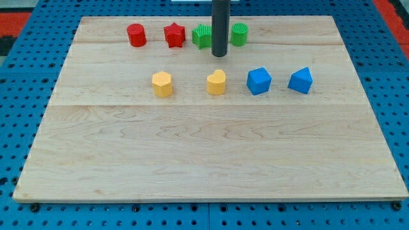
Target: Move your arm towards the yellow hexagon
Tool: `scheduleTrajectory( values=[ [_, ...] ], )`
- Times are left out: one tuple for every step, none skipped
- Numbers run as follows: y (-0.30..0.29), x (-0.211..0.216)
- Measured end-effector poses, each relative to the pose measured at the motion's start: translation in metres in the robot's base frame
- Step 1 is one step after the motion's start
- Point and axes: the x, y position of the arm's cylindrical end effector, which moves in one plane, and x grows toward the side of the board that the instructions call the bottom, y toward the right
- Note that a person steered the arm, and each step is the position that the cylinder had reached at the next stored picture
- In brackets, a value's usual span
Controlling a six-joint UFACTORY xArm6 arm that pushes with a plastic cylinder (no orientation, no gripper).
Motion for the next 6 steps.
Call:
scheduleTrajectory(
  values=[
    [0.000,0.000],
    [0.001,0.000],
    [0.002,0.000],
    [0.001,0.003],
    [-0.057,0.002],
    [-0.119,-0.005]
  ],
)
